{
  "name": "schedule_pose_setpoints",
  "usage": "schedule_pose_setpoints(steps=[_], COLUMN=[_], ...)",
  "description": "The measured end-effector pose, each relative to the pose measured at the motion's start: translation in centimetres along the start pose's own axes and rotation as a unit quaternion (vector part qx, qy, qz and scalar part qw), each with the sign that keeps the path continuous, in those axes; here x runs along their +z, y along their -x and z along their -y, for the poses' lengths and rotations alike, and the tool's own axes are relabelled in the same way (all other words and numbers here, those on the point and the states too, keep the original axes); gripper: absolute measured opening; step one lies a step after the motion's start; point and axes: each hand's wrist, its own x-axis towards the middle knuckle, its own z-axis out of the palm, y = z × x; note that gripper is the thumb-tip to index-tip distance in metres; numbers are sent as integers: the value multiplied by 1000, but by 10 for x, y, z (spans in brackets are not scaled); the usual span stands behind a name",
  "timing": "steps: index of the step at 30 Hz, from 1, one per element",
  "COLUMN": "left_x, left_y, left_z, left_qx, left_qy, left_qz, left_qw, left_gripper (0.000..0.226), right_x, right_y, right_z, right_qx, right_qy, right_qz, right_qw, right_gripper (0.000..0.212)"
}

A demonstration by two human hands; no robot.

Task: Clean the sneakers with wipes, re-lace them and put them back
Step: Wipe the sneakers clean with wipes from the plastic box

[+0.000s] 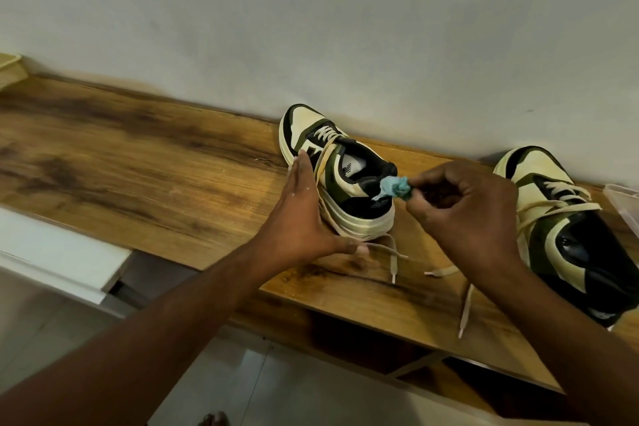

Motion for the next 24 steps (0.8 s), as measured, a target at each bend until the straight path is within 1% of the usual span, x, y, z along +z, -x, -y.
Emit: schedule_pose_setpoints(steps=[1, 2, 4, 6, 8, 12, 14, 17, 19, 20, 21, 23, 24], left_x=[4, 7, 16, 22, 22, 19, 17, 14, 14, 15, 16, 17, 18], left_y=[0, 1, 1, 2, 0, -3, -3, 2, 5, 6, 6, 6, 6], left_z=[-3, -5, -8, -10, -7, 6, 10, 10, 8, 7, 6, 5, 4], left_qx=[-12, -22, -16, -8, -14, -4, -3, 8, 14, 17, 14, 12, 15], left_qy=[16, 31, 48, 51, 45, 68, 85, 129, 149, 152, 152, 149, 148], left_qz=[-9, -22, -52, -68, -68, -43, -32, -21, -24, -30, -40, -58, -68], left_qw=[1000, 999, 997, 996, 997, 997, 996, 991, 989, 988, 987, 987, 986], left_gripper=[172, 172, 168, 162, 158, 167, 166, 150, 121, 108, 102, 97, 98], right_x=[3, 7, 15, 18, 19, 17, 16, 17, 16, 14, 11, 7, 7], right_y=[-1, -1, 0, 0, 0, 0, 1, 5, 3, 0, -4, -11, -12], right_z=[-7, -12, -19, -20, -19, -18, -16, -8, -8, -12, -17, -29, -33], right_qx=[54, 97, 144, 157, 158, 151, 142, 122, 113, 128, 156, 216, 232], right_qy=[-29, -58, -91, -105, -108, -92, -73, -48, -36, -34, -36, -45, -51], right_qz=[5, 26, 81, 111, 116, 122, 133, 164, 166, 152, 129, 83, 73], right_qw=[998, 993, 982, 976, 975, 977, 978, 978, 979, 979, 979, 972, 969], right_gripper=[21, 24, 28, 23, 20, 17, 16, 15, 17, 18, 18, 17, 16])
